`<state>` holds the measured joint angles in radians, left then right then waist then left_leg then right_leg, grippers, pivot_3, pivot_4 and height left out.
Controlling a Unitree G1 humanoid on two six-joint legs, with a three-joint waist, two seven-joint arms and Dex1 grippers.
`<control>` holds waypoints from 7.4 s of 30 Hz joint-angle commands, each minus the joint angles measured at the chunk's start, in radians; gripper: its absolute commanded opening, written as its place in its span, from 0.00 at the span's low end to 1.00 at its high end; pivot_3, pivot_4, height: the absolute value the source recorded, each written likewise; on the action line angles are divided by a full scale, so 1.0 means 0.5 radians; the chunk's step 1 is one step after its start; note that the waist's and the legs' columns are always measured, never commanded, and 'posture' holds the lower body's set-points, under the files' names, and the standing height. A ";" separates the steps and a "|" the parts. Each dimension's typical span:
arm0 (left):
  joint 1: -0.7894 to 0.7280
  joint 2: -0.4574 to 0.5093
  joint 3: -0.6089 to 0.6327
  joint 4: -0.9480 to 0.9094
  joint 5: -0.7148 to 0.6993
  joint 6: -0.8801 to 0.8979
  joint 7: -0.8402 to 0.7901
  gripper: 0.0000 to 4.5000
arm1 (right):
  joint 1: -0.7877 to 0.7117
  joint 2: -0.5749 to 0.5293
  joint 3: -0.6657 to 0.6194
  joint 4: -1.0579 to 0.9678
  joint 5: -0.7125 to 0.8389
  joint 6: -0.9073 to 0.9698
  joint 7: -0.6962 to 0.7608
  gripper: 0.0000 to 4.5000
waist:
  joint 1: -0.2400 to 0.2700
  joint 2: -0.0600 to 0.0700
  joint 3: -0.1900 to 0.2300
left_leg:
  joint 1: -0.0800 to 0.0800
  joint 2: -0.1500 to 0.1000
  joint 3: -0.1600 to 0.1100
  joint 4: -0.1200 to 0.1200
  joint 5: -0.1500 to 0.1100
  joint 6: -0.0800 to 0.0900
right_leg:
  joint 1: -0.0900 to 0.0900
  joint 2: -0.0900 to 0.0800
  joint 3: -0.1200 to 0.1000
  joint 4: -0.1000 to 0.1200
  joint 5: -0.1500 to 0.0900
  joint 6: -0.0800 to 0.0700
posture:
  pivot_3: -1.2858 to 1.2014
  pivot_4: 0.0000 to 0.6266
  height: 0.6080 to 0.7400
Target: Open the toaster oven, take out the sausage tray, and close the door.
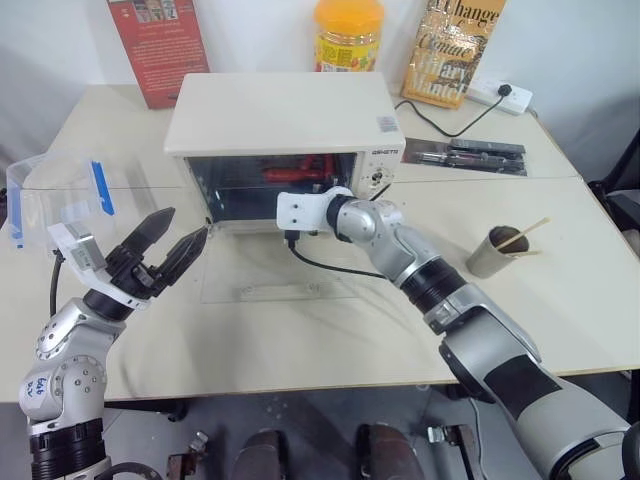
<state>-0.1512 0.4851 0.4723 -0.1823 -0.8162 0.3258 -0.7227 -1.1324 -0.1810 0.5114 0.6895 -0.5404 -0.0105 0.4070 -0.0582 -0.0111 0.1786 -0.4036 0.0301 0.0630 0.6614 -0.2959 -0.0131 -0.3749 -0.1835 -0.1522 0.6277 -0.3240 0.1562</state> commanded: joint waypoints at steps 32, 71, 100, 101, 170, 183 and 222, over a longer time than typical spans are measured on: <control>-0.123 0.204 -0.020 0.129 0.036 0.016 -0.082 1.00 | 0.055 0.065 -0.011 -0.278 -0.175 -0.020 -0.128 0.00 | -0.001 0.000 0.000 | 0.000 0.000 -0.001 -0.005 0.000 -0.001 | -0.001 0.001 0.000 -0.001 0.000 0.000 | 0.52 0.24 1.00; -0.161 0.322 0.118 0.400 0.070 0.026 -0.222 1.00 | 1.031 -0.313 -0.088 -1.937 -0.316 0.023 0.335 0.00 | 0.013 0.000 0.000 | 0.000 0.000 0.001 -0.006 0.000 -0.001 | -0.002 0.001 -0.001 -0.002 0.000 0.000 | 0.52 0.24 1.00; 0.189 0.277 0.158 -0.231 -0.812 1.180 0.590 1.00 | 1.247 -0.729 -0.198 -2.046 -0.049 -0.669 0.377 0.00 | 0.061 -0.002 0.000 | 0.001 0.001 0.001 0.003 -0.001 -0.001 | 0.003 0.001 0.004 -0.002 0.000 0.000 | 0.52 0.24 1.00; 0.187 0.280 0.155 -0.229 -0.850 1.220 0.620 1.00 | 1.243 -0.736 -0.198 -2.040 -0.041 -0.698 0.377 0.00 | 0.062 -0.002 0.000 | 0.001 0.001 0.001 0.003 -0.001 -0.001 | 0.003 0.001 0.004 -0.003 0.000 0.000 | 0.52 0.24 1.00; 0.266 0.317 -0.013 0.095 -2.312 1.383 1.629 0.00 | 1.055 -1.102 -0.514 -1.875 1.356 -0.060 1.467 0.99 | 0.079 -0.003 -0.001 | 0.006 -0.002 0.005 0.002 -0.003 0.003 | 0.002 0.007 0.038 -0.007 0.000 0.000 | 0.52 0.24 1.00; 0.576 -0.079 0.271 -0.269 -2.312 1.301 1.694 0.00 | 1.231 -1.194 -0.621 -1.421 1.215 -0.161 1.419 0.99 | 0.112 -0.004 0.000 | 0.006 -0.001 0.011 0.005 -0.004 0.005 | 0.004 0.007 0.041 -0.014 0.000 0.000 | 0.52 0.24 1.00; 1.284 -0.763 0.793 -0.865 -2.312 0.217 2.013 0.00 | 1.262 -0.702 -0.489 -0.944 1.177 -0.241 1.365 0.01 | 0.108 -0.007 -0.003 | 0.027 0.009 0.018 0.005 -0.012 0.005 | 0.040 0.021 0.042 -0.051 -0.002 -0.005 | 0.52 0.24 1.00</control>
<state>0.4846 0.1059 0.8455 -0.5855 -1.9586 0.4381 0.2821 -0.5003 -0.5440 0.2512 0.2559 0.0183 -0.1633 1.0563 -0.0042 -0.0145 0.1773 -0.3902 0.0349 0.0722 0.6640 -0.3018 -0.0104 -0.3550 -0.1730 -0.1311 0.6021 -0.3252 0.1540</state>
